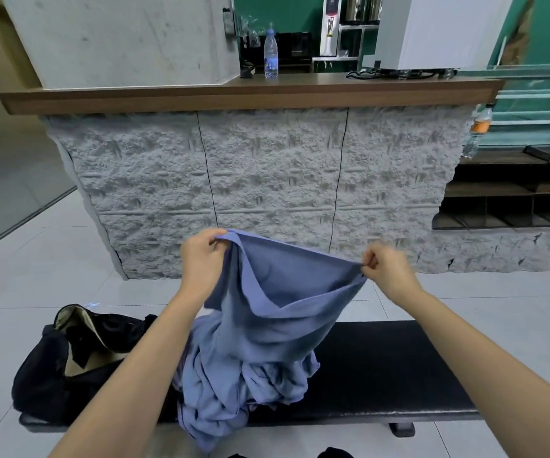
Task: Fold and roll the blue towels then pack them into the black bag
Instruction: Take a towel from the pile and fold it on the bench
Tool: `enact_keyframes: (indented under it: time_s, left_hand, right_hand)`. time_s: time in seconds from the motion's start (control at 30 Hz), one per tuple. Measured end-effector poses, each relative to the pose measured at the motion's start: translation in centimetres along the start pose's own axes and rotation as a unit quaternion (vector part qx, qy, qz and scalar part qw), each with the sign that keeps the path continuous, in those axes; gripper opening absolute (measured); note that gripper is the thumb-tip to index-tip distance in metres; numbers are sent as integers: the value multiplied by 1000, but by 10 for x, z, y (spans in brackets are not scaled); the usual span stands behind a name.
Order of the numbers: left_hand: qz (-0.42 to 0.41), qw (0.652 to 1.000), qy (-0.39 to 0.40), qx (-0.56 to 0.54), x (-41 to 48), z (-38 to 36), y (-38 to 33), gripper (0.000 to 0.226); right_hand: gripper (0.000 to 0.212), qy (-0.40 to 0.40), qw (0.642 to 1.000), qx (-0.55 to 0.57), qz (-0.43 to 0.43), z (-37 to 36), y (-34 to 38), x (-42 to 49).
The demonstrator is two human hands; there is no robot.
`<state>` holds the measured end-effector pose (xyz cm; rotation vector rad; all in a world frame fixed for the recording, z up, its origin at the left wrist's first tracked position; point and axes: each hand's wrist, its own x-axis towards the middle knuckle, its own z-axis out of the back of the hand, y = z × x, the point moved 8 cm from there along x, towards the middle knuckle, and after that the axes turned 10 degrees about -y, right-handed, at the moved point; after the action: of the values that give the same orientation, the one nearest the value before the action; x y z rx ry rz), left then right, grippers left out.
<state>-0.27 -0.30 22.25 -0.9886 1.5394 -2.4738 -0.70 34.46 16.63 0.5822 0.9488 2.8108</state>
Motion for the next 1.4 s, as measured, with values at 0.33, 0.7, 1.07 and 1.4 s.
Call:
enact_keyframes:
  time_s: [0.33,0.7,1.07,1.4]
  left_hand:
    - [-79,991,8,109,30,22,22,22]
    - [29,991,128,-1,32,26,61,29]
    - [114,969,146,-163,11,16,49,39]
    - [154,966,82,-192,16,14,45,13]
  right_hand:
    - [29,44,951,-105,288,-7,23,-22]
    - [19,-6,989,-41,141,23,5,7]
    - [12,-101,993,51,29,61,-4,29]
    - [14,-62,996,48,50,65,2,26]
